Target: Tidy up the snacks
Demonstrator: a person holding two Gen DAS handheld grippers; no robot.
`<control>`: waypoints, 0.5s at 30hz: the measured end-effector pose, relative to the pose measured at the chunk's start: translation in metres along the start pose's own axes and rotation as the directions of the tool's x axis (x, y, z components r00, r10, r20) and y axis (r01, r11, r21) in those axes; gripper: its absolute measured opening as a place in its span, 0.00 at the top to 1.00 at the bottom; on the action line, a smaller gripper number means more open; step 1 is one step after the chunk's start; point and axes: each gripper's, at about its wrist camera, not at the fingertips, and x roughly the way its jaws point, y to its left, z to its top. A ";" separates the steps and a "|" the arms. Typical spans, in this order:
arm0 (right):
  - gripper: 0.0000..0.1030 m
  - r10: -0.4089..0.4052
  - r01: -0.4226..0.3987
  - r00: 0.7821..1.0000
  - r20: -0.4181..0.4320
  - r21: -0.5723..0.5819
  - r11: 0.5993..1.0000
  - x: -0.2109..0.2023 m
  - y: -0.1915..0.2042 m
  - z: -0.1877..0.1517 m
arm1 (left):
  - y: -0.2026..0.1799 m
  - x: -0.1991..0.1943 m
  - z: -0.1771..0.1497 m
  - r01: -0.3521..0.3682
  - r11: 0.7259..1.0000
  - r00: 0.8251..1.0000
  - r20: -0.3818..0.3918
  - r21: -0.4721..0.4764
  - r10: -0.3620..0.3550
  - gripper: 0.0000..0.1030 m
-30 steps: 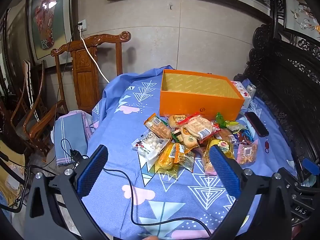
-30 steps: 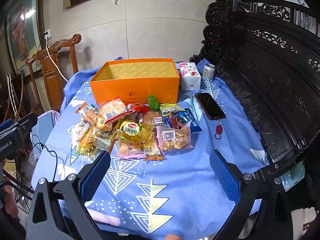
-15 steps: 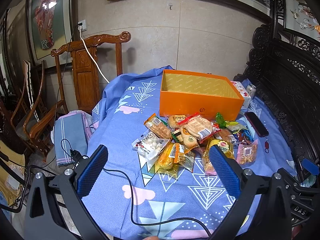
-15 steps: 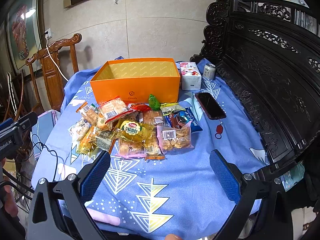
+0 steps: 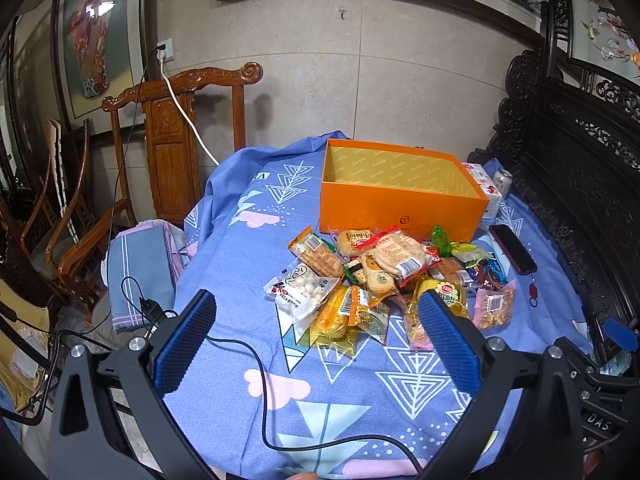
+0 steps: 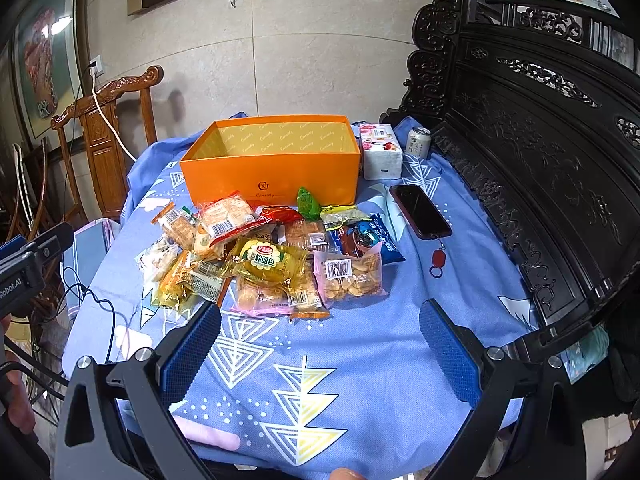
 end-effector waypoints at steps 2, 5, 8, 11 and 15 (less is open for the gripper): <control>0.03 -0.001 0.001 1.000 -0.001 0.001 1.000 0.000 0.000 0.000 | 0.000 0.000 0.000 -0.001 1.000 1.000 0.000 0.000 0.001 0.04; 0.03 0.000 0.000 1.000 0.000 -0.001 1.000 0.000 0.001 -0.002 | -0.001 -0.001 0.001 -0.001 1.000 1.000 0.002 0.000 0.001 0.04; 0.03 0.001 -0.001 1.000 0.000 0.000 1.000 0.000 0.001 -0.002 | -0.001 -0.001 0.002 0.000 1.000 1.000 0.000 -0.001 0.000 0.04; 0.03 0.000 0.000 1.000 0.000 -0.001 1.000 0.000 0.001 -0.002 | -0.001 -0.001 0.002 -0.001 1.000 1.000 0.001 0.000 0.001 0.04; 0.03 0.000 0.000 1.000 -0.001 0.000 1.000 0.000 0.001 -0.002 | -0.001 -0.001 0.002 -0.001 1.000 1.000 0.000 0.000 0.001 0.04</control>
